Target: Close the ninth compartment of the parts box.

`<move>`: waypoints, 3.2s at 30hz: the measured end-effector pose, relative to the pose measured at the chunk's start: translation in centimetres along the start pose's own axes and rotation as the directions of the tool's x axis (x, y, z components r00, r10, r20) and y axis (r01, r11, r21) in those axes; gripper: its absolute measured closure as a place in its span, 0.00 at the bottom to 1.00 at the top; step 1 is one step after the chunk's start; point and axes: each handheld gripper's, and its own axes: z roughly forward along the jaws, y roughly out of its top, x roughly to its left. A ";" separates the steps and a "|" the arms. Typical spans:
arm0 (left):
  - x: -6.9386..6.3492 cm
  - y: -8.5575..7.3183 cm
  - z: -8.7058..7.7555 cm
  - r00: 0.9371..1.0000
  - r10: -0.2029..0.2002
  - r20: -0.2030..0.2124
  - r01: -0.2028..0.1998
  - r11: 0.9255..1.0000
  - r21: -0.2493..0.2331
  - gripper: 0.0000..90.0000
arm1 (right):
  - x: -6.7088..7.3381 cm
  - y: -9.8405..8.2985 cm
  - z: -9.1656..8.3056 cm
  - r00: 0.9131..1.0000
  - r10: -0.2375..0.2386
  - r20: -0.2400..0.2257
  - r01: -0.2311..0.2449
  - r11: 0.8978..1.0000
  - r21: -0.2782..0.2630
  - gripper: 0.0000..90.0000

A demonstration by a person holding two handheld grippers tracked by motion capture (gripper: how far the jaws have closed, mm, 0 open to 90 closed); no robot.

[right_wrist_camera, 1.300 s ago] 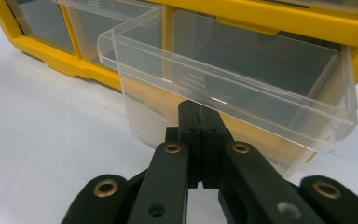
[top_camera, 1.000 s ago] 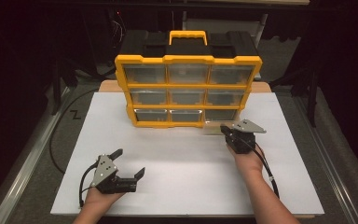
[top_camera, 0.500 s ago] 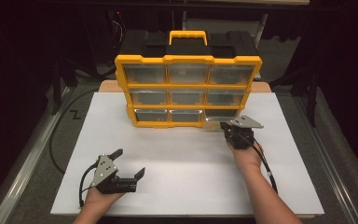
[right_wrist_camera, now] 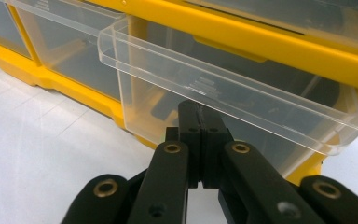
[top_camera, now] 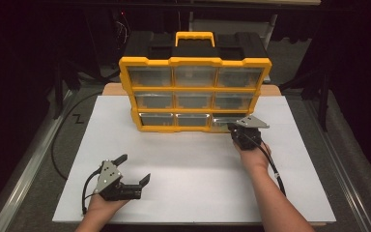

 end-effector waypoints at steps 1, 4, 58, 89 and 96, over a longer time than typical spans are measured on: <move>0.0 0.0 0.0 1.000 -0.001 0.000 0.001 1.000 0.000 0.00 | 0.0 0.1 0.1 1.000 -0.009 0.002 0.009 1.000 0.004 1.00; 0.0 0.0 0.0 1.000 -0.001 0.000 0.001 1.000 0.001 0.00 | -0.1 0.4 0.3 1.000 -0.018 0.009 0.017 1.000 0.013 1.00; 0.1 0.0 0.2 1.000 -0.008 0.001 0.008 1.000 0.004 0.00 | 0.4 0.7 -0.5 0.993 0.060 -0.105 -0.055 0.997 0.046 0.63; 0.5 -0.2 0.2 1.000 -0.022 -0.018 0.022 1.000 0.022 0.00 | 2.2 -3.2 -6.3 0.986 0.032 -0.166 -0.037 0.999 -0.029 0.01; 0.6 -0.2 0.2 1.000 -0.023 -0.021 0.024 0.999 0.026 0.00 | 2.0 -4.1 -7.6 0.985 0.041 -0.169 -0.051 0.997 -0.055 0.01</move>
